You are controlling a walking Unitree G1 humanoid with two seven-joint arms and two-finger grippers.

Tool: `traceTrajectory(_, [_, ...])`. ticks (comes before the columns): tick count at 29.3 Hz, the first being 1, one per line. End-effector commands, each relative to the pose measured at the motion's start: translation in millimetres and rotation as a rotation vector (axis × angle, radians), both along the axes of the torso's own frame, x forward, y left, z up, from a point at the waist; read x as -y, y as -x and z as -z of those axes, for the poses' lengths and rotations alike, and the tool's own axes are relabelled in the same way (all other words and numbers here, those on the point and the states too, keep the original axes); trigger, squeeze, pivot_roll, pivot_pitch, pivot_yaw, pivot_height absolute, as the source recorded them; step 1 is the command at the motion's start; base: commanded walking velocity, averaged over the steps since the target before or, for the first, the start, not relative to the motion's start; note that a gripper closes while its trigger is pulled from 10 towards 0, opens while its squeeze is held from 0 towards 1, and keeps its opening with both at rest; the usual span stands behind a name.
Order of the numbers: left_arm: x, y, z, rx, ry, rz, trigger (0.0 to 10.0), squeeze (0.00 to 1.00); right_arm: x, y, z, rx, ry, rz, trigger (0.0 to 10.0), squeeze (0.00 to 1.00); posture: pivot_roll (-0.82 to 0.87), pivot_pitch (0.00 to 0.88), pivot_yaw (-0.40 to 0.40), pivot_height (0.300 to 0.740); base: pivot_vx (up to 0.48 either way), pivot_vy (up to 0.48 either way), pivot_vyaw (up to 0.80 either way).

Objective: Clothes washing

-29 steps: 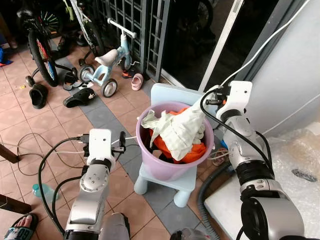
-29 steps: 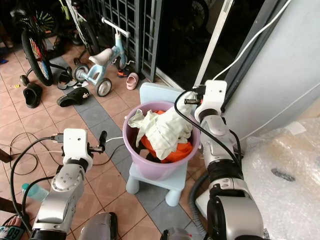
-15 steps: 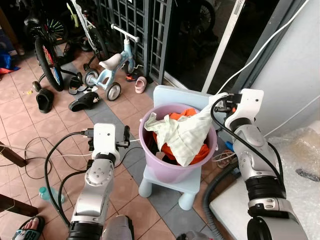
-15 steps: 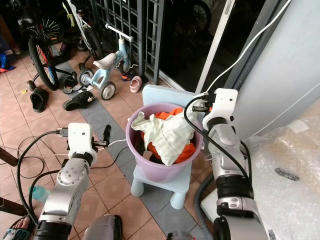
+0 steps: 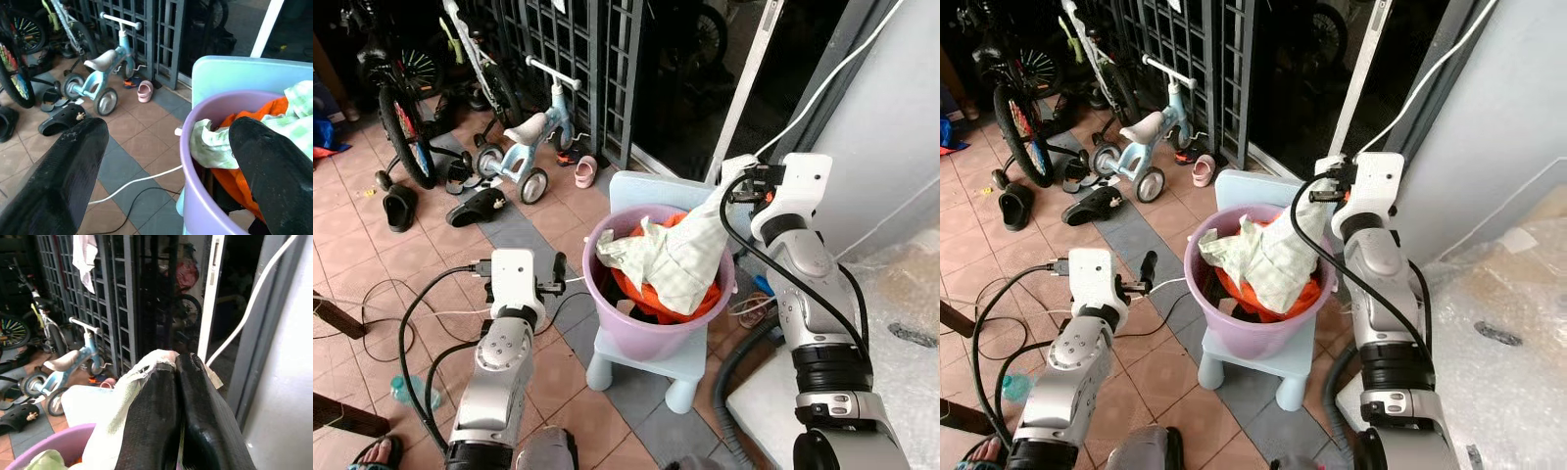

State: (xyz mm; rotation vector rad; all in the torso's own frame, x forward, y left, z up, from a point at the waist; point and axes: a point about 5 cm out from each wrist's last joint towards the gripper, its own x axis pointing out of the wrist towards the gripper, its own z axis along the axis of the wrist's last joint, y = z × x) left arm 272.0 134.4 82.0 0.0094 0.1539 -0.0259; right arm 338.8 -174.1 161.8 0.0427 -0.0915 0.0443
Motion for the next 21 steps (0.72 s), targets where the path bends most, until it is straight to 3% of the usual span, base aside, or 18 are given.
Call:
traceTrajectory(1, [3.2, -0.6, 1.4, -0.003, 0.002, 0.013, 10.0, 0.00, 1.4, 1.4, -5.6, 0.018, 0.003, 0.013, 10.0, 0.00, 0.02, 0.000, -0.021, 0.740, 0.000, 0.000, -0.79])
traceTrajectory(9, [5.4, -1.9, 2.3, -0.006, 0.004, 0.012, 10.0, 0.00, 2.0, -1.4, -8.3, 0.018, 0.008, 0.024, 10.0, 0.00, 0.01, 0.000, -0.034, 0.740, 0.000, 0.000, -0.78])
traceTrajectory(16, [6.3, -2.9, 1.5, -0.004, 0.009, 0.021, 10.0, 0.00, -1.7, 1.2, -8.2, 0.036, 0.006, 0.030, 10.0, 0.00, 0.01, 0.000, -0.023, 0.740, 0.000, -0.324, -0.74])
traceTrajectory(21, [4.7, -4.1, 1.3, -0.003, 0.009, 0.016, 10.0, 0.00, -2.0, -0.9, -15.2, 0.071, 0.018, 0.036, 10.0, 0.00, 0.01, 0.000, -0.015, 0.740, 0.000, -0.405, 0.00])
